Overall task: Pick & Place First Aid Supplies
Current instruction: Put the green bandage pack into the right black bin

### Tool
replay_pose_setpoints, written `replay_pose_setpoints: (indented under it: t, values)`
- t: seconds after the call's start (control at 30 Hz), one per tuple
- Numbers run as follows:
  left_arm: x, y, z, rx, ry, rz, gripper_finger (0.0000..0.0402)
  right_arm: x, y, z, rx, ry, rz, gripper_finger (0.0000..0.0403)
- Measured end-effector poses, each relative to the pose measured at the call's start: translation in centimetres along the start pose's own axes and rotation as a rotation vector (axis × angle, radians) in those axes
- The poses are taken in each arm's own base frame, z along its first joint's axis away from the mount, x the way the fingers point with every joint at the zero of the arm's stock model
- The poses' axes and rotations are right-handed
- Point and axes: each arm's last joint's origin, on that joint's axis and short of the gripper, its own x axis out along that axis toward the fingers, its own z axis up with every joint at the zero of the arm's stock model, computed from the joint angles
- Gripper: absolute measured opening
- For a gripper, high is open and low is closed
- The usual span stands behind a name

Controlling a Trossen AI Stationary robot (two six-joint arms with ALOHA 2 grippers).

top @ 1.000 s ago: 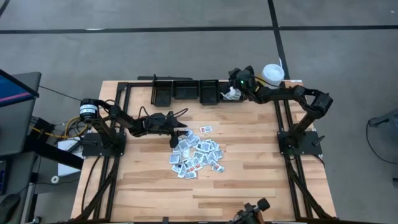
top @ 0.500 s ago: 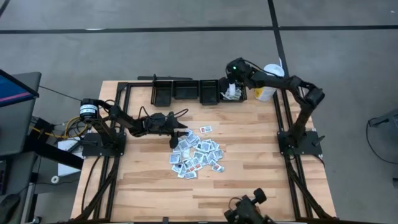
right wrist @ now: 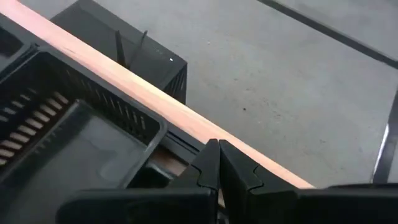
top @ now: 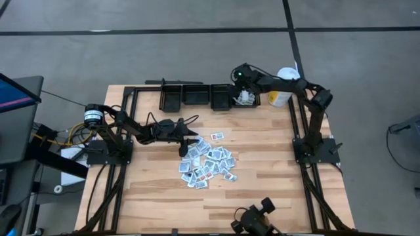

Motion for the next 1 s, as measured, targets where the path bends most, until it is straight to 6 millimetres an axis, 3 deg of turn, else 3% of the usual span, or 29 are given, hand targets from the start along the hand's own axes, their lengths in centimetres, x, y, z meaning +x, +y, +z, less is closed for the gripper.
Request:
replay_pose_setpoints:
  t: [0.37, 0.73, 1.0]
  values:
    - [0.0, 0.0, 0.0, 0.000, 0.000, 0.000, 0.0149, -4.7, -1.7, 0.4, -0.007, 0.079, -0.122, 0.0000]
    - [0.0, 0.0, 0.0, 0.000, 0.000, 0.001, 0.0149, -2.0, -1.6, -1.4, -0.068, 0.203, -0.145, 0.0000]
    - [0.0, 0.0, 0.0, 0.000, 0.000, 0.000, 0.0149, -2.0, -1.7, -1.4, -0.071, 0.202, -0.166, 0.0000]
